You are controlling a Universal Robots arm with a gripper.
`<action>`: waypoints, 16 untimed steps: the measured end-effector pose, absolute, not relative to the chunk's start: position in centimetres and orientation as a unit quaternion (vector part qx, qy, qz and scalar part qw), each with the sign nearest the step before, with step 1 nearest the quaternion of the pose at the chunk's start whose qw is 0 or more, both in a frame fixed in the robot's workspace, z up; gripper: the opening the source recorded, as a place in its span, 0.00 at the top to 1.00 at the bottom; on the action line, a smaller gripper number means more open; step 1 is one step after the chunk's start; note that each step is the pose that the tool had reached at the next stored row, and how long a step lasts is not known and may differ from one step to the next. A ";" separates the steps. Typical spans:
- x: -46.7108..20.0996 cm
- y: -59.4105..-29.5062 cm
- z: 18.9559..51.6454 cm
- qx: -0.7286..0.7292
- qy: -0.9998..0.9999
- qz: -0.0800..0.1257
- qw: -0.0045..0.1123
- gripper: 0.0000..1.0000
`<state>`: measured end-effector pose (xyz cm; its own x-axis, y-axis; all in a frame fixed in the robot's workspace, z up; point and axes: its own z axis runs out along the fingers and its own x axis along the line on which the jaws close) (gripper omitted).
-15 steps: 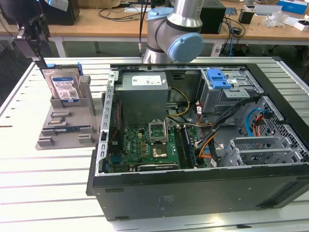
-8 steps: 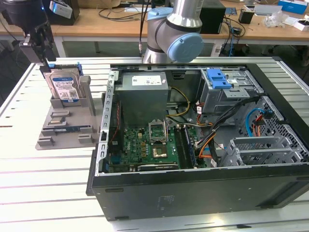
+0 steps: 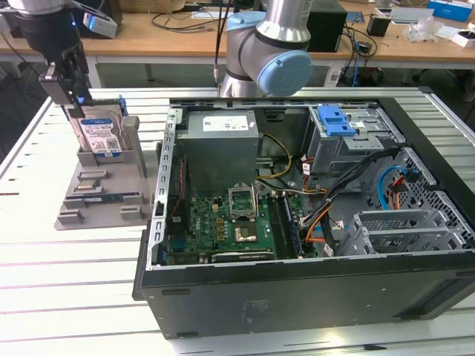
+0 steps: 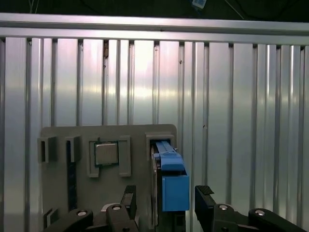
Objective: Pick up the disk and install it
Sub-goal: 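Pick up the disk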
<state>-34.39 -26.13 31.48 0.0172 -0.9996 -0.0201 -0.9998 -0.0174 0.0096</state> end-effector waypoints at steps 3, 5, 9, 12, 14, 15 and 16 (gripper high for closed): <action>-34.3 -26.1 30.8 -0.714 0.700 0.011 0.004 0.40; -34.3 -26.1 30.3 -0.715 0.700 0.011 0.004 0.40; -34.2 -26.0 29.3 -0.716 0.698 0.011 0.004 0.40; -34.2 -25.9 28.7 -0.717 0.697 0.011 0.003 0.40; -34.2 -25.4 28.5 -0.718 0.696 0.011 0.004 0.40; -34.2 -25.4 28.5 -0.718 0.696 0.011 0.003 0.40; -34.2 -25.4 28.5 -0.718 0.696 0.011 0.003 0.40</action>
